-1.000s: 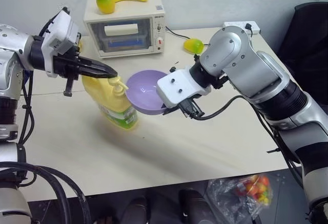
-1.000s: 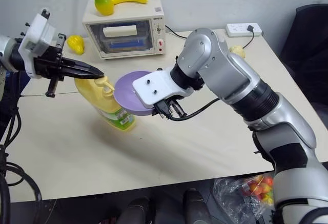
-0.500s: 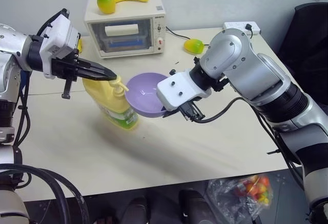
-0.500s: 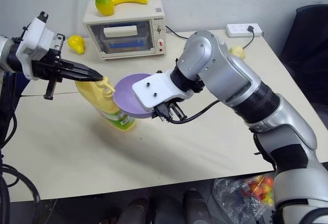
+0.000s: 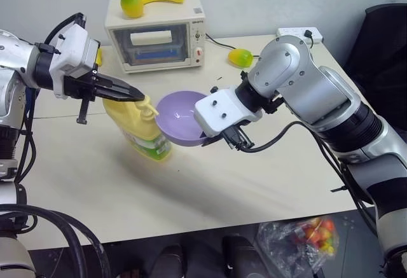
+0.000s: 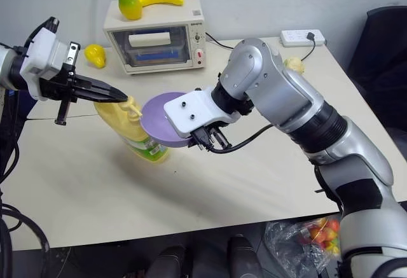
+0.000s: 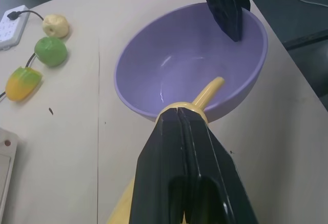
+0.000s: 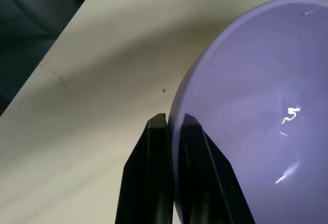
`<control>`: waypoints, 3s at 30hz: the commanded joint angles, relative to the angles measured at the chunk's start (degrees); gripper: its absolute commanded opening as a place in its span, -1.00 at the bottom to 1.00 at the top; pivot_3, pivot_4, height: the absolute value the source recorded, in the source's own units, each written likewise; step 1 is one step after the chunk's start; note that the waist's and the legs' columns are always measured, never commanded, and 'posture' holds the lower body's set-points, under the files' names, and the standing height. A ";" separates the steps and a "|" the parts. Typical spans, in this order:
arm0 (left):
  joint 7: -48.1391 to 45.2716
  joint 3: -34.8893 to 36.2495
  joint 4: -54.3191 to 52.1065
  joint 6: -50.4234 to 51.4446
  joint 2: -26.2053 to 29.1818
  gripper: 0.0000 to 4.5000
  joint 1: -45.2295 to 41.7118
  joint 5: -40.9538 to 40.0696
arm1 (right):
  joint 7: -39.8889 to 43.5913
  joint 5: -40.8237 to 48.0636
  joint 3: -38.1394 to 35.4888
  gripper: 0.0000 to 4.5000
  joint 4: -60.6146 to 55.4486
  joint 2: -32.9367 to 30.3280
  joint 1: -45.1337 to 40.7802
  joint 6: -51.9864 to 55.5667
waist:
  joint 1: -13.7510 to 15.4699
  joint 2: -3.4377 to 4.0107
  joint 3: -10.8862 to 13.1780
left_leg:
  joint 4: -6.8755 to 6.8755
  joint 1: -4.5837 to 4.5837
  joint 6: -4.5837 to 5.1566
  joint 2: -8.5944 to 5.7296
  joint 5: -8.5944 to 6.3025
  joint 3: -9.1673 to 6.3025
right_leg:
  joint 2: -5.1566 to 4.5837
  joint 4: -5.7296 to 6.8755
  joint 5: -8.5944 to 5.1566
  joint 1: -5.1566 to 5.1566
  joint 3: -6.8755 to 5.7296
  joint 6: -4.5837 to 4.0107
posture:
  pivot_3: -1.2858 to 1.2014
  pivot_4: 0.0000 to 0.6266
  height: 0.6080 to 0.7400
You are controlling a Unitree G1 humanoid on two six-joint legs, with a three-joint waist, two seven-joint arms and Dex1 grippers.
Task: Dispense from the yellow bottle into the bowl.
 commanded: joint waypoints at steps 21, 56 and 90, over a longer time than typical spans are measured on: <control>-6.42 -0.90 -0.21 1.94 -1.81 -0.99 5.14 4.39 | 3.73 3.61 -0.95 -1.00 -2.25 0.22 -2.70 1.19 | 0.10 0.10 -0.25 | 0.01 0.14 0.02 -0.01 -0.01 0.03 | 0.00 -0.03 0.00 0.06 0.06 0.00 | 0.03 -0.52 1.00; -6.41 6.39 -0.45 18.29 -1.80 -0.99 -10.34 -3.73 | 3.73 3.01 -0.22 -1.00 -1.08 0.62 -3.15 0.88 | -0.08 0.02 -0.20 | -0.09 -0.06 0.01 0.03 -0.01 0.01 | 0.02 -0.06 0.00 -0.08 0.01 0.00 | 0.03 -0.52 1.00; 11.44 40.84 -38.42 48.85 3.62 -0.21 32.80 -25.34 | -21.28 -8.64 -19.92 -1.00 6.75 -16.72 40.44 -17.06 | 1.50 -0.05 -0.15 | -0.07 -0.06 0.08 0.05 -0.04 0.13 | 0.01 -0.24 0.00 0.00 0.65 0.00 | 0.03 -0.52 1.00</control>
